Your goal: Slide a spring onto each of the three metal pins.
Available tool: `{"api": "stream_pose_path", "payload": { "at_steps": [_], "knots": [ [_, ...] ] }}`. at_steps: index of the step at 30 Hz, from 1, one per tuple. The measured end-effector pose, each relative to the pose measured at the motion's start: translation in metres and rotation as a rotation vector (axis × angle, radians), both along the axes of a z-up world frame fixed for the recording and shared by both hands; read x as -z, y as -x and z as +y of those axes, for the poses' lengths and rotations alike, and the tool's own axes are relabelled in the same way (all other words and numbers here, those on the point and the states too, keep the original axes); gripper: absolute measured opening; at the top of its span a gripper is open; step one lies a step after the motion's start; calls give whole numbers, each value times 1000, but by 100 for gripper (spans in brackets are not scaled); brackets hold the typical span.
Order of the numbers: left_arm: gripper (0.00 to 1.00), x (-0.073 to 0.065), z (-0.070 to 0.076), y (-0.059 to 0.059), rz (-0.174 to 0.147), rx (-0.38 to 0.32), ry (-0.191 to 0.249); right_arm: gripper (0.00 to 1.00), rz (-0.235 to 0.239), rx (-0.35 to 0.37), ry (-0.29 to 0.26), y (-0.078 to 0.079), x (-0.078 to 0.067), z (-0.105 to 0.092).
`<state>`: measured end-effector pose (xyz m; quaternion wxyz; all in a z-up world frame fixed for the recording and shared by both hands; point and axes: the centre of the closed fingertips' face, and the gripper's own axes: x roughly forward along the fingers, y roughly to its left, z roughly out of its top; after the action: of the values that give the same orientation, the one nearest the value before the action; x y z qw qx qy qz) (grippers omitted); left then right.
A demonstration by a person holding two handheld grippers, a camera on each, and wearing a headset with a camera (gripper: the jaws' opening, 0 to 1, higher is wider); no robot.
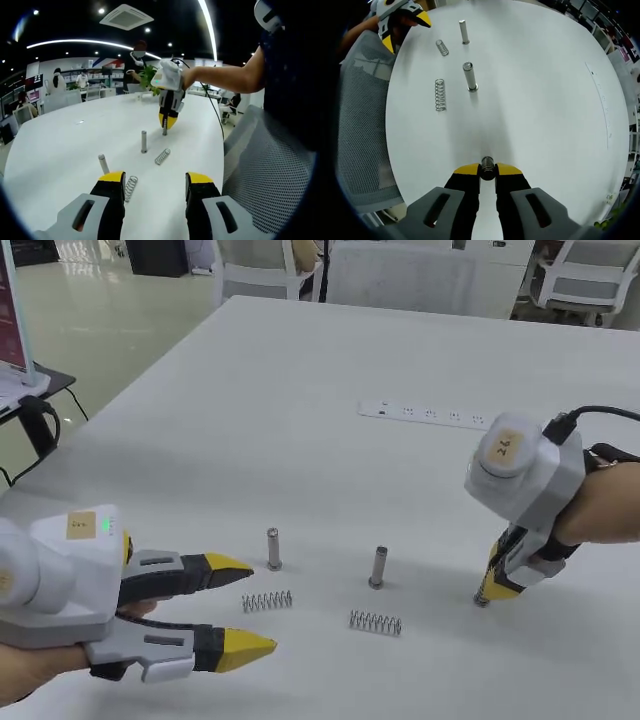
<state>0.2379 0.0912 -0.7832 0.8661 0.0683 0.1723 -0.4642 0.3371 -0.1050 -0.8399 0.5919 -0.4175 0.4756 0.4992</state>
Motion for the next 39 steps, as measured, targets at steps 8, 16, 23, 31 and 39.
{"api": "stream_pose_path", "payload": {
  "at_steps": [8, 16, 23, 31, 39],
  "knots": [
    [43, 0, 0, 0, -1, -1, 1, 11, -3, -5, -2, 0, 1, 1],
    [42, 0, 0, 0, -2, 0, 2, 16, -10, -6, -12, 0, 0, 3],
    [43, 0, 1, 0, -4, -1, 4, 19, -28, -17, -15, 0, -3, 7],
    [43, -1, 1, 0, -8, 1, 1, 22, -63, -45, -23, 3, -13, 18],
    [42, -2, 0, 1, -10, 3, -2, 22, -97, -78, -36, 4, -23, 32]
  ]
}}
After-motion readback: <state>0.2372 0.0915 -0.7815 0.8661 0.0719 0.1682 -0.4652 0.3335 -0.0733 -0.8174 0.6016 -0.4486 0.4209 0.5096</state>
